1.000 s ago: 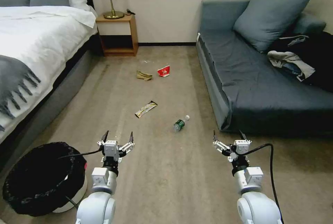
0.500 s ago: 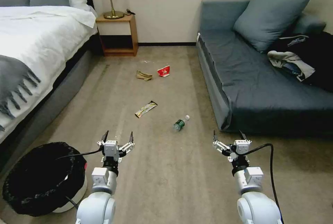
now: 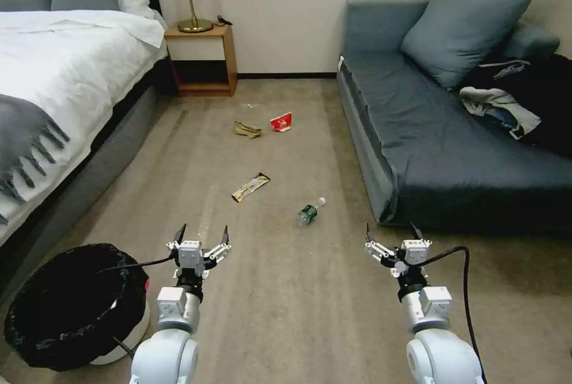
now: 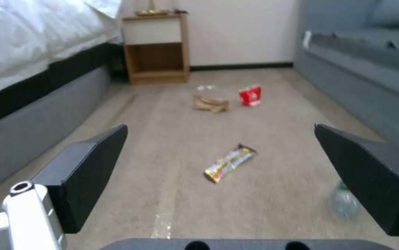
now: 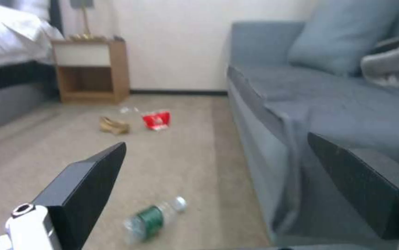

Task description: Pick up the trash bin, then pick up the garbage on the floor and place it into the trash bin.

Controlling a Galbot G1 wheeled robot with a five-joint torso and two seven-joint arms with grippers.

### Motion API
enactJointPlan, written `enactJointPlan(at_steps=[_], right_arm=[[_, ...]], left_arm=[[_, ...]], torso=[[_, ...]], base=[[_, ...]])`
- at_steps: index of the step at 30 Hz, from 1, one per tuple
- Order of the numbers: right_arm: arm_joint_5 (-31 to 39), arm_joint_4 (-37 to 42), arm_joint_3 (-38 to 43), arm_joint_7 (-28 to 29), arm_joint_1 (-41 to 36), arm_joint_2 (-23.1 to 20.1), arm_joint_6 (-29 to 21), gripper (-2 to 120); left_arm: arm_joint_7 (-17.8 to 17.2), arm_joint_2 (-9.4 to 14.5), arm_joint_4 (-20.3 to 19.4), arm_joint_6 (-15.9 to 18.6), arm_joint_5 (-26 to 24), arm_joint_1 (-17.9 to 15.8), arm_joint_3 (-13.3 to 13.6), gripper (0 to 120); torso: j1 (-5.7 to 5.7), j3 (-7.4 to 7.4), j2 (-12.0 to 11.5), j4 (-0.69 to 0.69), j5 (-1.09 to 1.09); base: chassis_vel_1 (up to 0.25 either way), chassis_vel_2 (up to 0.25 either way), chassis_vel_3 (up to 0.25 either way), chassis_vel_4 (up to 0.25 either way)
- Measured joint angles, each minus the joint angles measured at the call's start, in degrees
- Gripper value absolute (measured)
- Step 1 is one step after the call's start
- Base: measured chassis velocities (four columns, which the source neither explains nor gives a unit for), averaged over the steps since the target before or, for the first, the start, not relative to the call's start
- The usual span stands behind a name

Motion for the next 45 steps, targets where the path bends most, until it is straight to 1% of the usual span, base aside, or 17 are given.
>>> enactJointPlan(at_steps=[3, 7, 11, 15, 18, 20, 21, 23, 24, 25, 28, 29, 30, 31, 32, 41, 45], right_arm=[[-0.68, -1.00, -1.62, 1.05, -0.20, -0.16, 3.11, 100], [-1.58, -2.53, -3.57, 1.75, -0.47, -0.37, 7.06, 100], [-3.39, -4.31, -4.50, 1.86, 0.62, -0.87, 10.51, 100], [-4.67, -4.85, -3.57, 0.67, 1.63, -1.40, 10.65, 100], [-6.47, -5.15, -1.79, -1.54, 2.08, -2.02, 10.95, 100], [-7.83, -5.28, 1.47, -7.02, 2.66, -3.46, 12.01, 100], [-7.83, -5.28, 1.47, -7.02, 2.66, -3.46, 12.01, 100], [-7.47, -5.38, 2.82, -10.24, 3.11, -4.77, 12.76, 100], [-7.09, -5.43, 3.10, -10.78, 3.30, -5.21, 12.85, 100], [-7.09, -5.43, 3.10, -10.78, 3.30, -5.21, 12.85, 100], [-6.51, -5.80, 3.20, -11.12, 3.56, -5.34, 12.88, 100], [-6.51, -5.80, 3.20, -11.12, 3.56, -5.34, 12.88, 100], [-6.45, -6.15, 3.00, -11.11, 3.62, -5.08, 13.08, 100], [-6.44, -6.33, 2.86, -11.08, 3.63, -4.93, 13.22, 100], [-6.44, -6.33, 2.86, -11.08, 3.63, -4.93, 13.22, 100], [-6.12, -6.63, 1.84, -10.91, 3.54, -5.02, 13.72, 100], [-5.74, -6.62, 1.82, -10.91, 3.36, -5.54, 13.76, 100]], left_arm=[[-1.95, 0.44, 0.43, -3.81, -6.45, 0.55, -3.95, 100], [-2.78, 0.61, 0.41, -4.34, -7.91, 0.76, -4.80, 100], [-7.66, 2.24, 0.35, -6.56, -14.30, 1.89, -8.99, 100], [-8.67, 3.01, 1.14, -6.63, -15.60, 1.09, -9.42, 100], [-11.99, 3.05, 1.22, -5.62, -15.89, 0.52, -9.25, 100], [-20.87, 3.48, -0.43, -2.11, -20.06, 0.30, -8.93, 100], [-20.87, 3.48, -0.43, -2.11, -20.06, 0.30, -8.93, 100], [-30.22, 4.24, -3.08, 1.81, -26.96, 0.29, -8.97, 100], [-35.83, 4.50, -4.61, 4.58, -31.06, 0.22, -9.27, 100], [-35.83, 4.50, -4.61, 4.58, -31.06, 0.22, -9.27, 100], [-48.53, 4.53, -8.22, 10.54, -40.37, 0.16, -9.86, 100], [-48.53, 4.53, -8.22, 10.54, -40.37, 0.16, -9.86, 100], [-55.17, 4.35, -8.95, 12.16, -42.92, -0.26, -9.93, 100], [-58.49, 4.33, -9.11, 12.64, -44.39, -0.57, -10.06, 100], [-58.49, 4.33, -9.11, 12.64, -44.39, -0.57, -10.06, 100], [-72.82, 3.89, -7.07, 15.03, -58.60, -3.38, -10.74, 100], [-75.43, 3.90, -6.10, 15.10, -62.45, -3.41, -11.03, 100]], torso=[[0.00, 0.00, 0.00, 0.01, -0.03], [0.00, 0.00, 0.00, -0.02, 0.03], [0.00, 0.00, 0.00, 0.03, 0.03], [0.00, 0.00, 0.00, 0.00, 0.00], [0.00, 0.00, 0.00, -0.01, 0.01], [0.00, 0.00, 0.00, -0.01, 0.00], [0.00, 0.00, 0.00, -0.01, 0.00], [0.00, 0.00, 0.00, -0.01, 0.02], [0.00, 0.00, 0.00, -0.01, 0.02], [0.00, 0.00, 0.00, -0.01, 0.02], [0.00, 0.00, 0.00, 0.00, 0.03], [0.00, 0.00, 0.00, 0.00, 0.03], [0.00, 0.00, 0.00, 0.00, 0.02], [0.00, 0.00, 0.00, 0.00, 0.02], [0.00, 0.00, 0.00, 0.00, 0.02], [0.00, 0.00, 0.00, -0.01, 0.00], [0.00, 0.00, 0.00, 0.00, 0.00]], base=[[0.000, 0.000, 0.000, 0.000], [0.000, 0.000, 0.000, 0.000], [0.000, 0.000, 0.000, 0.000], [0.000, 0.000, 0.000, 0.000], [0.000, 0.000, 0.000, 0.000], [0.000, 0.000, 0.000, 0.000], [0.000, 0.000, 0.000, 0.000], [0.000, 0.000, 0.000, 0.000], [0.000, 0.000, 0.000, 0.000], [0.000, 0.000, 0.000, 0.000], [0.000, 0.000, 0.000, 0.000], [0.000, 0.000, 0.000, 0.000], [0.000, 0.000, 0.000, 0.000], [0.000, 0.000, 0.000, 0.000], [0.000, 0.000, 0.000, 0.000], [0.000, 0.000, 0.000, 0.000], [0.000, 0.000, 0.000, 0.000]])
